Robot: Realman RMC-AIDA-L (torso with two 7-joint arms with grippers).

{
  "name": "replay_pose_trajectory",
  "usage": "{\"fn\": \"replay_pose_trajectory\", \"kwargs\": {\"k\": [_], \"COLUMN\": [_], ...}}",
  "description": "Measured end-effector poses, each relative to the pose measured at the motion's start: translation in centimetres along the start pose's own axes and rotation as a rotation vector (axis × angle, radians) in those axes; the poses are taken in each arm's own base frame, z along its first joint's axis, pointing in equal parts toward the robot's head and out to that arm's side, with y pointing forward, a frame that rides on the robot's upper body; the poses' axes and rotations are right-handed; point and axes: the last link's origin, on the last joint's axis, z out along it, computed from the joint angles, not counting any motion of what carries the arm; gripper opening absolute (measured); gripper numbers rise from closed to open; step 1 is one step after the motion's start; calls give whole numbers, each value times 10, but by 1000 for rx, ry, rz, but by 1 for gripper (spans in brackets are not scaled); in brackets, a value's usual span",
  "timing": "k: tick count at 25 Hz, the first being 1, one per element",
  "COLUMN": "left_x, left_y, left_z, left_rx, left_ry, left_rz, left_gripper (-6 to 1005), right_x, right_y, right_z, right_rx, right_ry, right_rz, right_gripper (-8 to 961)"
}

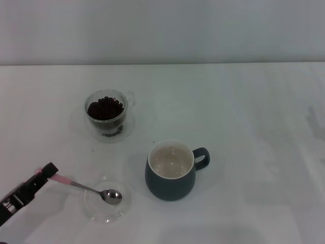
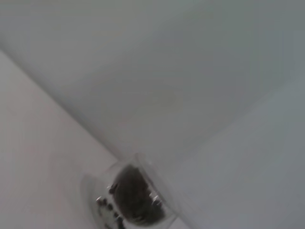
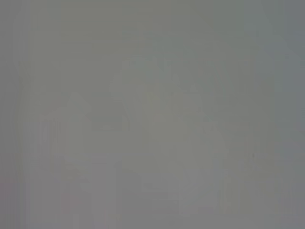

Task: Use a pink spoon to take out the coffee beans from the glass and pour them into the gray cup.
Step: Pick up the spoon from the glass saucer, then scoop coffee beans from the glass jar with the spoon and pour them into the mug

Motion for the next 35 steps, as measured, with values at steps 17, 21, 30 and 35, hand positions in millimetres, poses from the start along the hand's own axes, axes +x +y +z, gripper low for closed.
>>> {"fn": "replay_pose_trajectory", "kwargs": {"k": [17,21,30,35], "left_x": [58,107,165,168], "left_y": [7,6,2,4], "left_z": [-18,-3,52,86], "left_rx": [-71,-69,3,35], "left_ry": [193,238,195,121], "left_rz": [21,108,142,159], "left_gripper": [139,138,138,140], "right_x": [1,0,-1,-3], "right_y": [-4,-2,7,10], "right_z": [-3,-4,-2,-2], "right_rx": [13,7,-5,-6], "right_ry": [3,-3,-14,-25], "right_rz": [-7,-2,29,47], "right_gripper": [876,876,876,876]}}
